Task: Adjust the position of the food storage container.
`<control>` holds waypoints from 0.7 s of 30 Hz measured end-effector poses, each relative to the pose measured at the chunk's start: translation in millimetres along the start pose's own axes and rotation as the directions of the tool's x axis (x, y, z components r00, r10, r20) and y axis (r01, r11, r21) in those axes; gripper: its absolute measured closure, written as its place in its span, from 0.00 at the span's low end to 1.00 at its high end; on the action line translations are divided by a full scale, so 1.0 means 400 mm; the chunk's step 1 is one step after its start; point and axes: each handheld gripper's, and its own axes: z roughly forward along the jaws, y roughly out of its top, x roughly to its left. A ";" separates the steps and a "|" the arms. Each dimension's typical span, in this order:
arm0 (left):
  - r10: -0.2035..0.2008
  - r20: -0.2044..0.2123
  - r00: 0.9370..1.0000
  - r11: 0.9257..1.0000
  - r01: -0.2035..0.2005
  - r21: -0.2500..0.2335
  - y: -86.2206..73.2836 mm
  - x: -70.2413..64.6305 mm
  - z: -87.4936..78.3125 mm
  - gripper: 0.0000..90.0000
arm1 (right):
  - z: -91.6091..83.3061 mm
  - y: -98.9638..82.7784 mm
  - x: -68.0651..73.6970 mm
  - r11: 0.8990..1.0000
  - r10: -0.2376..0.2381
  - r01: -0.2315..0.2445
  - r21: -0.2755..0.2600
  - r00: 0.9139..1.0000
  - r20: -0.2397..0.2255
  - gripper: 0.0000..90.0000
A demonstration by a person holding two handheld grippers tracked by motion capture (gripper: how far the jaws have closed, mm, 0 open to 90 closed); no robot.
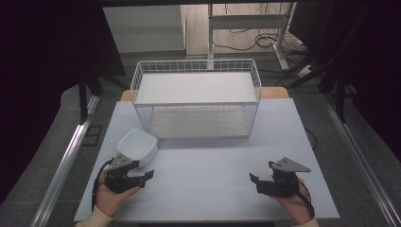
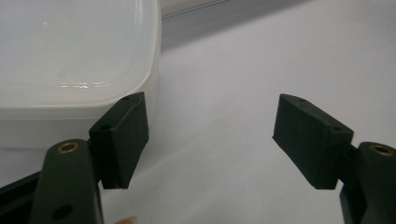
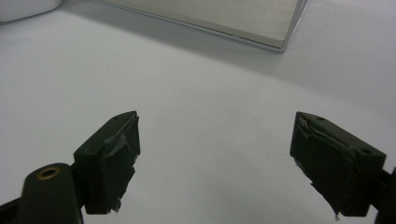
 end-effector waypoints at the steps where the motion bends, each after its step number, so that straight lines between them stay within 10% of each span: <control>1: -0.002 -0.001 1.000 1.000 0.002 -0.001 0.000 0.000 0.000 0.29 | -0.001 0.000 -0.001 1.000 0.001 -0.001 -0.002 1.000 0.000 0.18; 21: -0.013 0.025 1.000 1.000 0.013 0.002 0.002 0.003 -0.014 0.32 | -0.001 0.001 -0.007 0.999 0.036 -0.035 0.020 0.998 -0.049 0.21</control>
